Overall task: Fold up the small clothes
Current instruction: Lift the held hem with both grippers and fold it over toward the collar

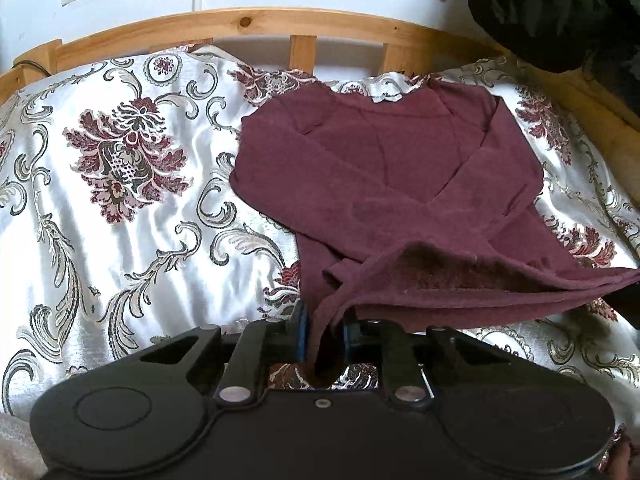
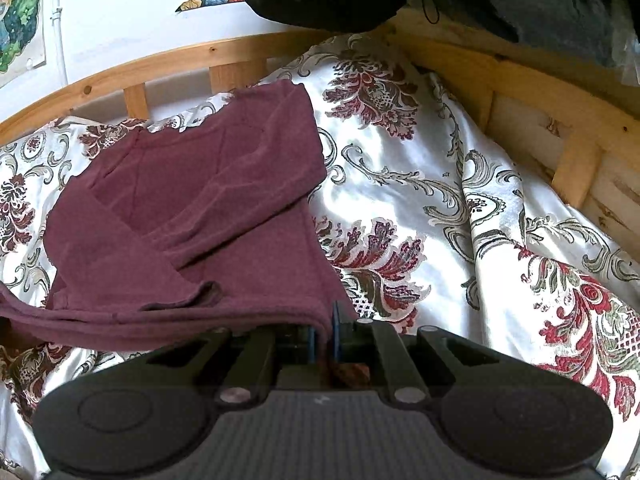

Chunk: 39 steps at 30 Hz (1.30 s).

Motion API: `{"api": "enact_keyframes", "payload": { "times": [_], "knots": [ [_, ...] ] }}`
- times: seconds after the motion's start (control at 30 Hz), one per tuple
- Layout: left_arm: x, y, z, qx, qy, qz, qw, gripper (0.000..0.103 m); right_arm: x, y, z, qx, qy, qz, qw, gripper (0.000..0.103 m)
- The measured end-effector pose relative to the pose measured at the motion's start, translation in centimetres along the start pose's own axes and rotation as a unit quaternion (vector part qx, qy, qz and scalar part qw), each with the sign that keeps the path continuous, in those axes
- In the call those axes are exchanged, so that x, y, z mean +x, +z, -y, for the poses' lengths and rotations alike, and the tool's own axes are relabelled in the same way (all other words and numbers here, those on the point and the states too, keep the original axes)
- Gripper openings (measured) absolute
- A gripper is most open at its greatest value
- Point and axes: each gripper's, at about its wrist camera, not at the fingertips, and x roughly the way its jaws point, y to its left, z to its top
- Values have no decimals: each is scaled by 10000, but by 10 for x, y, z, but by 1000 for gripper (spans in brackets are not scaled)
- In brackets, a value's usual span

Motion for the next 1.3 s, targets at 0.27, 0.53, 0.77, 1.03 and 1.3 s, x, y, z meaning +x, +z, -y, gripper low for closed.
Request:
{"api": "enact_keyframes", "payload": {
  "times": [0.27, 0.53, 0.77, 1.03, 1.3],
  "knots": [
    [-35, -1, -1, -69, -235, 1020, 9945, 7, -29, 1, -1, 15, 103, 699, 9975, 8],
    [-84, -12, -6, -305, -453, 1718, 9836, 6, -71, -5, 0, 141, 148, 1320, 9910, 7],
    [-139, -39, -20, -561, -740, 1976, 9759, 6, -123, -27, 2, 190, 273, 1766, 9837, 7],
    [-170, -44, -22, -317, -857, 1937, 9768, 6, -146, -38, 6, 372, 455, 1768, 9825, 7],
    [-132, 6, -26, -187, -705, 1762, 9816, 6, -108, 4, -9, -107, 541, 1613, 9854, 7]
  ]
}}
